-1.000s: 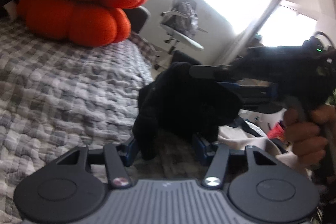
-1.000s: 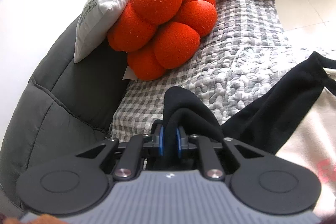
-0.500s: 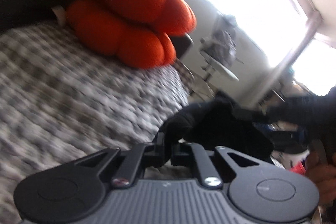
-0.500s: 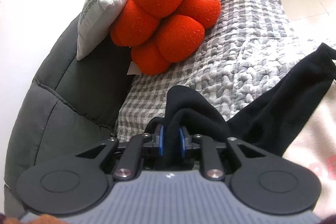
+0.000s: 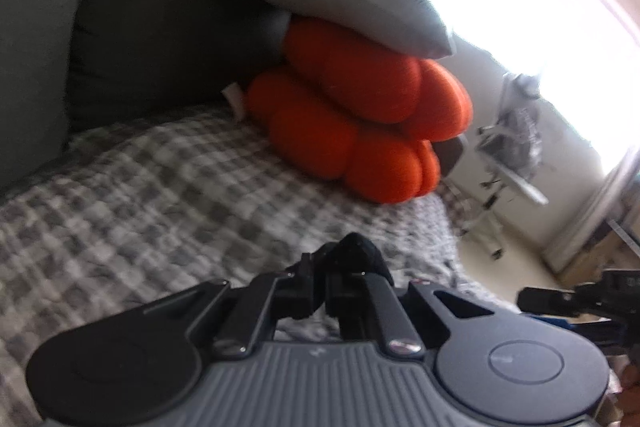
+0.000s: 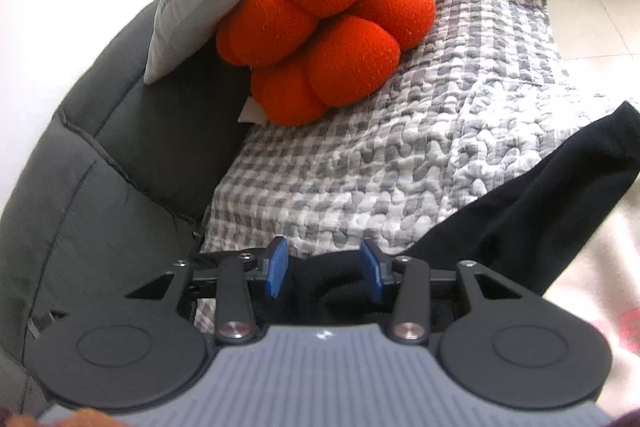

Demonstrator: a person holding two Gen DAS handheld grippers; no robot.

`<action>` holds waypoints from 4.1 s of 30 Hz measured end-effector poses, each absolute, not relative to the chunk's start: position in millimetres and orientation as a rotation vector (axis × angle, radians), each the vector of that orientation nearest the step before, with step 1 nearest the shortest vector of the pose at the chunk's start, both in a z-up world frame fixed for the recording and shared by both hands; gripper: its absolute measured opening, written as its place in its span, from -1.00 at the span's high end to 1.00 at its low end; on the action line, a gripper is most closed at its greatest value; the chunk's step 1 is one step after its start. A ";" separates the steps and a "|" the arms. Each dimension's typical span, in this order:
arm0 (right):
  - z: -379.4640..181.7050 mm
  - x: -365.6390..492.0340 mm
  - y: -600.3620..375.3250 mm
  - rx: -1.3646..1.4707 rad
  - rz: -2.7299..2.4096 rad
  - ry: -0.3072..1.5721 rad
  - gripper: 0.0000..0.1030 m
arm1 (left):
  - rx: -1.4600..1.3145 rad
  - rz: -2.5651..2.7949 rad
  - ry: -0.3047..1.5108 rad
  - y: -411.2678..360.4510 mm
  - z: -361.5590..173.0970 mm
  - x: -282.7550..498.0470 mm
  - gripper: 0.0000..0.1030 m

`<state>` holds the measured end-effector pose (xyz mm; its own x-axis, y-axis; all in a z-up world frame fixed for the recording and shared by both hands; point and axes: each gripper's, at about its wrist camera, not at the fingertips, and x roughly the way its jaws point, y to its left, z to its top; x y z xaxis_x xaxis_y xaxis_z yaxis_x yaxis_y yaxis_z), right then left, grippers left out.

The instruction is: Fold clothes

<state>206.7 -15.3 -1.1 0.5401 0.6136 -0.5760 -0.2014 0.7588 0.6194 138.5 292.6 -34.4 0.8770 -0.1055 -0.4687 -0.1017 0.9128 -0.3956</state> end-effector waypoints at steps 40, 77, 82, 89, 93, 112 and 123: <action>-9.9 196.1 -4.2 0.339 0.438 0.906 -0.02 | -0.570 0.356 0.292 379.9 -26.3 98.1 0.91; -40.7 134.8 150.0 0.016 0.829 0.797 -0.03 | -0.651 0.160 0.773 447.2 -36.0 136.4 0.19; -53.6 120.1 198.3 -0.118 0.902 0.690 -0.03 | -0.787 0.087 0.786 465.3 -75.7 129.5 0.16; -73.4 116.2 248.4 -0.280 0.964 0.593 0.09 | -0.949 -0.030 0.752 486.2 -95.5 128.4 0.16; -75.1 114.6 273.0 -0.407 0.953 0.517 0.09 | -0.975 -0.037 0.741 487.9 -100.9 129.2 0.16; -68.6 136.6 270.4 -0.225 1.000 0.611 0.92 | -0.978 -0.104 0.733 487.4 -102.7 129.1 -0.08; -72.8 138.1 259.6 -0.104 1.045 0.716 0.92 | -0.864 -0.037 0.746 475.7 -102.4 131.0 0.80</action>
<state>138.1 259.6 -72.8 0.3005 0.7528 -0.5856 -0.8179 0.5193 0.2478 131.0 475.7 -102.4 0.7499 -0.3183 -0.5799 -0.2591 0.6653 -0.7002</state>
